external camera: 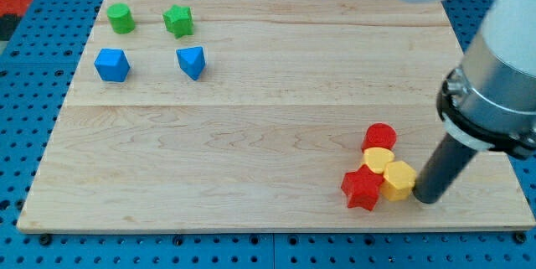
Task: Separate the yellow blocks
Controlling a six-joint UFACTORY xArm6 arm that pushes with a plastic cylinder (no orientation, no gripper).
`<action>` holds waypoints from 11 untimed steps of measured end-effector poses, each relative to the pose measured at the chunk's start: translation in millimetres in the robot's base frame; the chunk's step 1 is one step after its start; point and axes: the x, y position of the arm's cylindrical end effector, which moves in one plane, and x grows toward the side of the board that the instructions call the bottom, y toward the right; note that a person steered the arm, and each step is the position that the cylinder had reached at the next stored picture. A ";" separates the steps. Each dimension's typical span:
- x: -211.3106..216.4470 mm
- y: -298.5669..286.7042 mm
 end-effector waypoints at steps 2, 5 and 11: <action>-41.8 -42.1; -75.8 -86.2; -89.6 -146.0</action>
